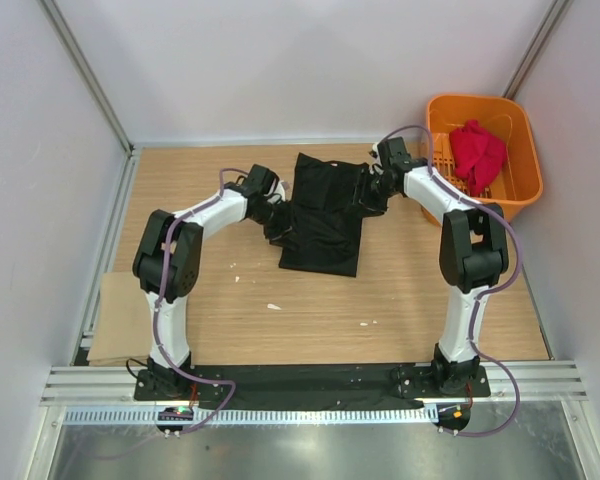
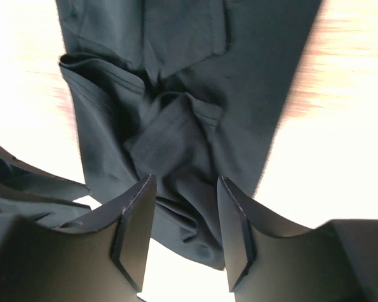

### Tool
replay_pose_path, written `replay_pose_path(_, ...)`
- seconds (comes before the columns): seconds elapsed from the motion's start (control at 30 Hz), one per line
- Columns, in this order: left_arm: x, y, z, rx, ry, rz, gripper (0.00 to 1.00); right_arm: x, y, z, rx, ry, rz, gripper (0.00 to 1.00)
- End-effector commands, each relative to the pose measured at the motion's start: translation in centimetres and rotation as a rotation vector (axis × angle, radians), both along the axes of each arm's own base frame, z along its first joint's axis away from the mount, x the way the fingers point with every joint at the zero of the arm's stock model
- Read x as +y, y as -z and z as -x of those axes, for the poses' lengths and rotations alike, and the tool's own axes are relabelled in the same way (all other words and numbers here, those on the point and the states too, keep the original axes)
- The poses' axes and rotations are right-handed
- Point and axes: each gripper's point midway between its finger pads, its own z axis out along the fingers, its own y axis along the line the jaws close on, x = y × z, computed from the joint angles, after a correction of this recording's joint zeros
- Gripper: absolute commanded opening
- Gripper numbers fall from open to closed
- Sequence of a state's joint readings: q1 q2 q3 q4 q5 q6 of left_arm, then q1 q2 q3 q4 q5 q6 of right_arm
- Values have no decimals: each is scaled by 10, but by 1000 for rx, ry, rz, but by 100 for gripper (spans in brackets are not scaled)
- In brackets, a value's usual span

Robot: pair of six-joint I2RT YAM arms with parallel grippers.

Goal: Fold and stack the t-shirts
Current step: Fold the tshirt

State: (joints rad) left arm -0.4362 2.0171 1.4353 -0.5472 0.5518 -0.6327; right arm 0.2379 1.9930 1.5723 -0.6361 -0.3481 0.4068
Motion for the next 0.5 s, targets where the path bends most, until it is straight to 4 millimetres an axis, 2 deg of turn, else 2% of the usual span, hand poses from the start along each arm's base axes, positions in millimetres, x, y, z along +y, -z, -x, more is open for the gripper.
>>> replay_pose_path(0.0, -4, -31, -24, -99, -5, 26, 40, 19, -3, -9, -7, 14, -90, 50)
replay_pose_path(0.17, -9, -24, -28, -63, -22, 37, 38, 34, 9, -1, 42, 0, -104, 50)
replay_pose_path(0.4, -4, -9, -14, -24, -45, 28, 37, 45, 22, 12, 75, -27, -113, 43)
replay_pose_path(0.43, -3, -7, -14, -21, -45, 27, 37, 45, 22, 10, 72, -28, -115, 41)
replay_pose_path(0.47, -3, -6, -13, -20, -46, 23, 37, 45, 24, 7, 69, -21, -105, 32)
